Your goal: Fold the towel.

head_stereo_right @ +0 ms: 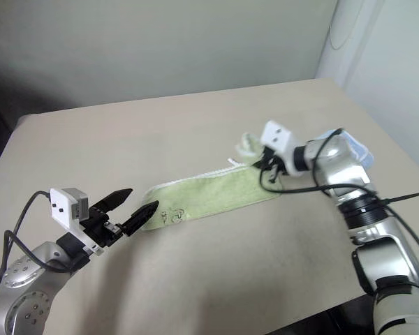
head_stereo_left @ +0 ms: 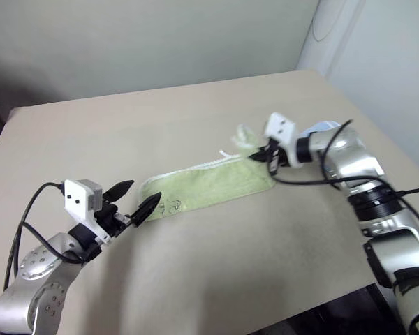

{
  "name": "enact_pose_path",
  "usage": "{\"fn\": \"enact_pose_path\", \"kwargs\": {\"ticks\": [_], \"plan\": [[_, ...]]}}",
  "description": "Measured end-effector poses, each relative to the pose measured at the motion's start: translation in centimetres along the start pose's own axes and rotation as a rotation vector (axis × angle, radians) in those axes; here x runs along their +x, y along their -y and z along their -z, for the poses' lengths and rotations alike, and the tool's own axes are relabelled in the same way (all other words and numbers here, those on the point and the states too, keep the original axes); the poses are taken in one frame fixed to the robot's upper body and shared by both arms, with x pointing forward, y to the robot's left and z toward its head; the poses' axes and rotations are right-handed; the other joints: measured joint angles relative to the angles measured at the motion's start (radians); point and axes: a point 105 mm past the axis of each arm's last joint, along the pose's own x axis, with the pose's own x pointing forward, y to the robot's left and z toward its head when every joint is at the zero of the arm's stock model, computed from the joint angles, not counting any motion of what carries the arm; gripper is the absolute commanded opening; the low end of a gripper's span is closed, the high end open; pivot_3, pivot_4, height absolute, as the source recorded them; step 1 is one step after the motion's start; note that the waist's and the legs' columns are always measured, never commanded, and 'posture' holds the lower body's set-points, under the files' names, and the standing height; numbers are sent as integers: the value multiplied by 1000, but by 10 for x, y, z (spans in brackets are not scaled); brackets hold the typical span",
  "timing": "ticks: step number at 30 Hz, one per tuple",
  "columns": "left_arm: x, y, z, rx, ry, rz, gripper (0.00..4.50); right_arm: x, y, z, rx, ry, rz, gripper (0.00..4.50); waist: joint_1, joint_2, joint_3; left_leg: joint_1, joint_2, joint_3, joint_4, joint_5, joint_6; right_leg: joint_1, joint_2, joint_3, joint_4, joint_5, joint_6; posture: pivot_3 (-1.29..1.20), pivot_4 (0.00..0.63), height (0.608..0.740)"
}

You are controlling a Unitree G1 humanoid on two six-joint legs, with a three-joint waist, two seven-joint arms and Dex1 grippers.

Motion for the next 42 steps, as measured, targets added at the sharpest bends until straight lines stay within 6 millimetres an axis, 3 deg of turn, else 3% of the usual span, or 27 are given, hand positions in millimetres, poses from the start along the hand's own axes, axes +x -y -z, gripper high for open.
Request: {"fn": "enact_pose_path", "kwargs": {"ticks": [4,8,11,16,21,25,28,30,35,39,42], "plan": [[1,4,3,-16,3,-3,4500,35,-26,6,-69,-40,-84,38,3,0,0,0,0,0,1,0,0,0,0,0,0,0,0,0,150,740],[-2,7,5,-16,0,-9,4500,46,-27,18,-55,-79,-72,38,6,0,0,0,0,0,1,0,0,0,-1,0,0,0,0,0,150,740],[-3,7,8,-25,-4,-25,4500,47,-26,21,-27,-82,-71,752,6,0,0,0,0,0,0,1,-1,0,0,0,0,0,0,0,150,740],[-3,8,5,-19,3,-22,4500,49,-30,16,61,-41,-108,2434,6,0,0,0,0,0,0,1,-2,0,0,0,0,0,0,0,150,740],[-2,9,3,-15,12,-16,4500,37,-30,-2,142,82,-128,4118,6,0,0,0,0,0,0,2,-3,0,0,0,0,0,0,0,150,740],[-5,3,-2,-30,36,-40,4500,11,-18,-24,217,228,-109,3954,6,-1,0,0,0,0,0,2,-3,1,0,0,-1,0,0,0,150,740],[-14,-17,-12,-95,106,-135,4500,-3,2,-24,309,285,-24,3061,6,-1,0,1,0,0,0,2,-4,2,0,0,0,0,0,0,150,740],[-18,-29,-14,-172,143,-192,4500,-3,16,-14,352,265,53,2360,6,-1,0,2,0,0,0,2,-4,2,0,0,0,0,0,0,150,740],[-23,-35,-10,-300,153,-221,4500,26,16,16,425,227,90,595,4,-1,0,1,0,0,-1,2,-4,0,0,0,0,0,0,0,150,740],[-28,-35,0,-378,108,-242,4500,54,2,50,471,152,74,595,5,0,0,0,0,0,-2,2,-4,-1,0,0,0,0,0,0,150,740],[-35,-35,10,-434,66,-269,4500,60,1,55,402,141,88,595,4,0,0,1,0,0,-2,2,-4,1,0,0,0,0,0,0,150,740]]}}
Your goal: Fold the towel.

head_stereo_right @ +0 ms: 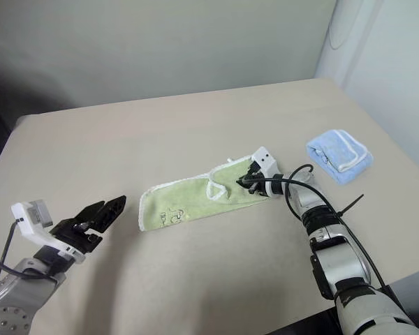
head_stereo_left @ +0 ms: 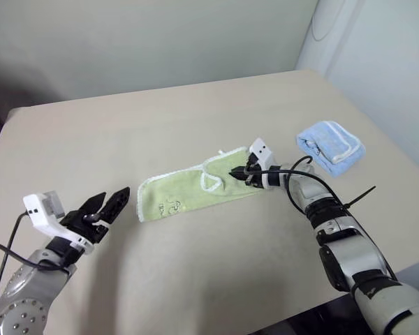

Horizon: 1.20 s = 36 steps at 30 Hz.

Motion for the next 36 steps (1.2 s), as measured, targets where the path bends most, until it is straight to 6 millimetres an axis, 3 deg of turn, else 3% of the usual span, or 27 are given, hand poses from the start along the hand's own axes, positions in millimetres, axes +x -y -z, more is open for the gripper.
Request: {"fn": "enact_pose_path", "kwargs": {"ticks": [6,9,12,15,18,34,36], "plan": [[-23,-9,20,-148,-76,-81,4500,3,0,-2,-34,44,9,595,-3,-1,0,2,0,0,1,0,0,3,0,0,0,1,-1,0,150,740],[-33,2,26,-211,-103,-66,4500,-1,4,-10,-15,94,24,595,-3,0,0,1,0,0,1,0,0,2,0,0,-1,1,-2,0,150,740],[-33,13,37,-250,-157,-60,4500,-5,11,-32,-15,169,42,595,0,1,1,1,0,0,1,0,-1,2,0,0,-1,0,-2,0,150,740],[-27,18,50,-306,-200,-73,4500,-10,14,-54,-24,253,55,595,1,1,1,2,0,0,1,0,-1,2,0,0,0,0,-2,0,150,740],[-18,22,57,-342,-225,-79,4500,-11,13,-63,-5,305,54,595,1,1,1,1,0,0,1,0,-1,2,0,0,0,0,-2,0,150,740],[39,18,62,-497,-212,-76,4500,-19,18,-81,10,380,93,595,27,4,1,9,-1,-1,1,2,-3,9,-1,-1,0,2,-3,0,150,740],[42,18,62,-498,-210,-78,4132,-20,18,-81,11,379,97,546,28,4,1,9,-1,-2,1,2,-3,9,-1,-1,0,2,-3,0,150,740]]}}
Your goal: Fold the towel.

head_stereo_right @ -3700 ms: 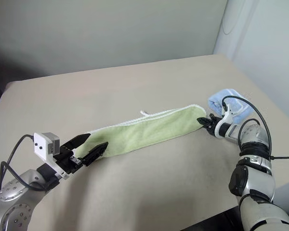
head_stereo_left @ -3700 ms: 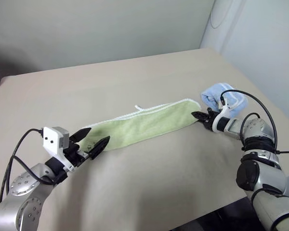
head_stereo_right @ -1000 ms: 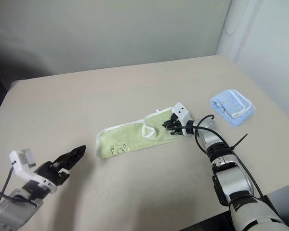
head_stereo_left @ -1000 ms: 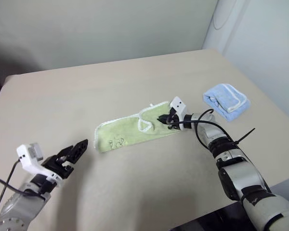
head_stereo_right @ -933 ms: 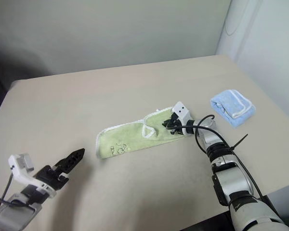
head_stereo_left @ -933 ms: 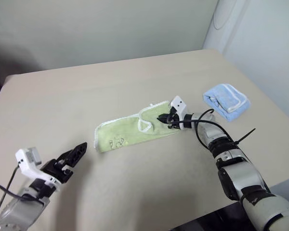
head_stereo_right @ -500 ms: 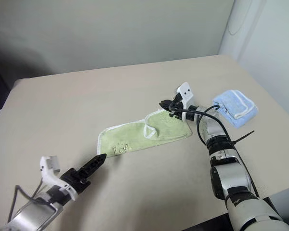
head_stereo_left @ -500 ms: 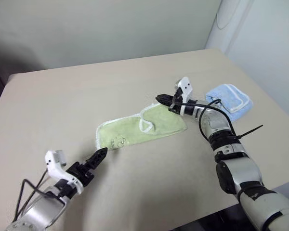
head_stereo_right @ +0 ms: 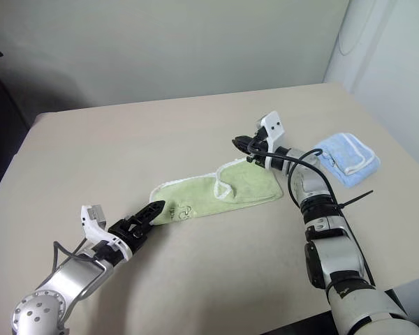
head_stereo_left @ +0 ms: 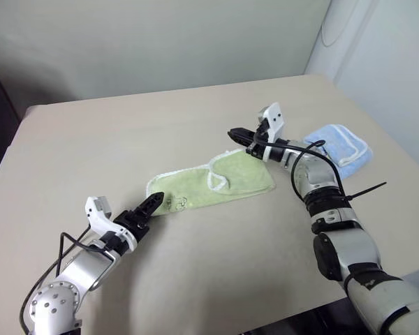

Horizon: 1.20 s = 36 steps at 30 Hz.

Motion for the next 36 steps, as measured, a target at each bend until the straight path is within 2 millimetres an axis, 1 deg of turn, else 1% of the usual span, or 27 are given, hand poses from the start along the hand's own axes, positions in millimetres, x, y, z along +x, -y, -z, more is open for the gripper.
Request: {"fn": "enact_pose_path", "kwargs": {"ticks": [2,3,4,9,11,12,15,17,19,22,24,26,29,31,34,36], "plan": [[3,-2,-1,-3,6,-7,3625,0,0,0,2,-2,2,546,0,0,0,0,0,0,0,0,0,0,0,0,0,0,0,0,150,740],[4,-4,-2,-6,11,-14,3178,-1,1,0,1,-2,3,546,0,0,0,0,0,0,0,0,0,0,0,0,0,0,0,0,150,740],[5,-5,-2,-8,16,-22,2870,-1,1,0,-1,-2,5,546,0,0,0,0,0,0,0,0,0,0,0,0,0,0,0,0,150,740],[7,-12,-1,-6,27,-56,950,-2,1,-1,-6,1,8,546,0,0,0,-1,0,0,-2,0,0,-3,0,0,-1,0,0,0,150,740],[7,-13,0,-6,28,-59,211,-2,1,-2,-9,3,8,546,-1,0,0,-4,0,0,-2,0,0,-5,1,0,-1,0,0,0,150,740],[6,-12,0,-2,31,-55,40,-2,1,-2,-9,3,10,546,-2,0,0,-5,0,0,-3,0,0,-6,1,0,-1,0,0,0,150,740],[3,-14,-4,-5,47,-61,40,-2,1,-2,-11,5,9,546,-6,0,0,-5,1,0,-4,0,-1,-7,1,0,-1,0,0,0,150,740],[-3,-19,-10,-5,73,-77,40,-2,1,-3,-12,6,9,546,-11,0,0,-5,1,0,-6,0,-1,-7,1,0,-1,-1,-1,0,150,740],[-12,-26,-24,5,119,-107,40,-4,2,-1,-11,3,13,546,-22,-1,0,-5,1,0,-8,1,-1,-8,2,1,-1,-1,-1,0,150,740],[-30,-32,-57,46,219,-142,40,-10,6,4,-10,-13,29,546,-28,-2,1,-5,1,0,-10,1,-2,-10,2,1,-1,-1,-2,0,150,740],[-39,-30,-74,79,267,-142,40,-10,7,4,-11,-13,33,546,-29,-2,1,-6,1,0,-11,1,-2,-11,2,1,-1,-1,-2,0,150,740],[-44,-25,-85,104,291,-122,40,-10,7,4,-11,-13,33,546,-29,-2,1,-6,1,0,-11,1,-2,-11,2,1,-2,-1,-2,0,150,740],[-44,-11,-93,172,286,-72,40,-10,7,4,-11,-13,35,546,-29,-2,1,-7,1,0,-11,1,-2,-11,2,1,-2,-1,-2,0,150,740],[-39,8,-95,241,265,-9,40,-10,8,4,-9,-14,40,546,-26,-2,1,-7,1,-1,-10,1,-2,-11,2,1,-2,-1,-2,0,150,740],[-25,40,-85,358,191,102,40,-10,8,5,-7,-14,43,546,-22,-2,1,-8,1,-1,-9,1,-2,-11,1,0,-2,-1,-1,0,150,740],[-12,61,-71,445,112,174,40,-9,8,5,-5,-15,47,546,-21,-2,1,-8,1,-1,-8,1,-2,-11,1,0,-2,-1,-1,0,150,740]]}}
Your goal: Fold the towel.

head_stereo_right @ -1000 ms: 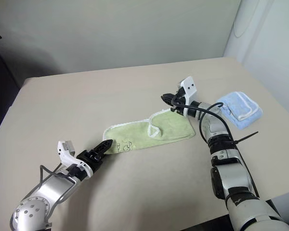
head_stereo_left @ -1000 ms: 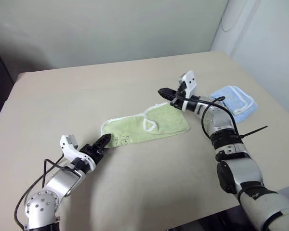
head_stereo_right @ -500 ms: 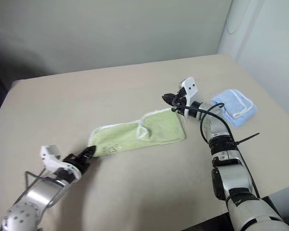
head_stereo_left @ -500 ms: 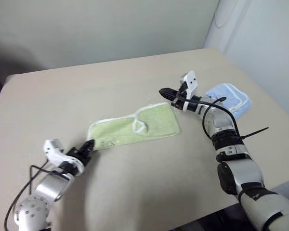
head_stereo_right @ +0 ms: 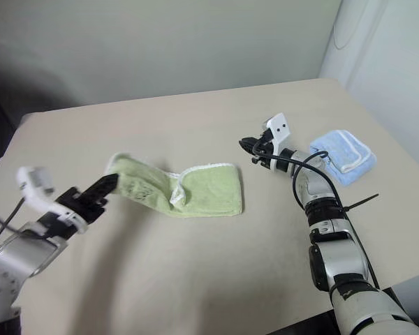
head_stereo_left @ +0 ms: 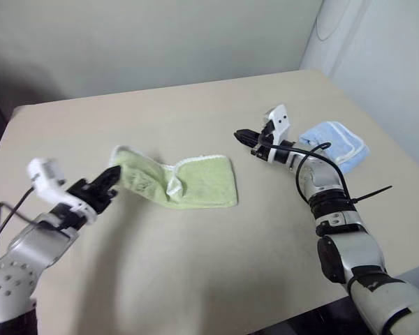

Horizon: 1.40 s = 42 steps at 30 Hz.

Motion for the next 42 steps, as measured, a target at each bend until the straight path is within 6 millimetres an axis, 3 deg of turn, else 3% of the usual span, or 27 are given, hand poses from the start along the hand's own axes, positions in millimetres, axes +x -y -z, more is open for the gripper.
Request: {"fn": "enact_pose_path", "kwargs": {"ticks": [7,10,16,20,24,28,33,37,39,42], "plan": [[52,73,16,151,-143,292,40,-2,7,1,10,3,56,546,1,0,0,-2,0,0,1,0,0,-1,0,0,0,0,0,0,150,740],[66,94,33,198,-221,382,40,-3,12,0,14,10,89,546,-1,0,0,-2,0,0,1,0,0,-2,0,0,0,0,1,0,150,740],[82,98,84,293,-433,425,40,-12,21,5,32,16,159,546,-7,0,0,-3,0,1,-2,0,-1,-5,0,1,1,0,1,0,150,740],[86,91,99,305,-484,411,40,-16,23,10,44,17,181,546,-8,-1,0,-3,0,1,-4,1,-1,-6,0,1,1,0,1,0,150,740],[86,91,104,313,-499,430,1107,-18,23,9,43,21,189,546,-7,-1,0,-3,0,1,-3,1,-1,-6,0,1,1,0,1,0,150,740],[83,92,112,267,-514,448,2607,-18,23,9,51,22,193,546,-7,-1,0,-3,0,1,-3,1,-1,-6,0,1,1,0,1,0,150,740],[81,92,107,236,-489,448,4402,-17,22,9,50,24,190,546,-7,-1,0,-3,0,1,-3,1,-1,-6,0,1,1,0,1,0,150,740],[76,100,86,156,-386,483,4460,-15,18,9,49,21,168,546,-7,-1,0,-3,0,2,-2,1,-1,-6,0,1,2,0,1,0,150,740],[73,101,62,149,-297,487,4500,-15,15,7,52,20,139,10,-7,-1,0,-3,0,2,-2,1,-1,-6,0,1,2,0,1,0,150,740],[70,97,41,160,-221,457,3931,-15,11,3,50,27,104,0,-7,-1,0,-3,0,2,0,1,-1,-5,0,1,2,0,1,0,150,740]]}}
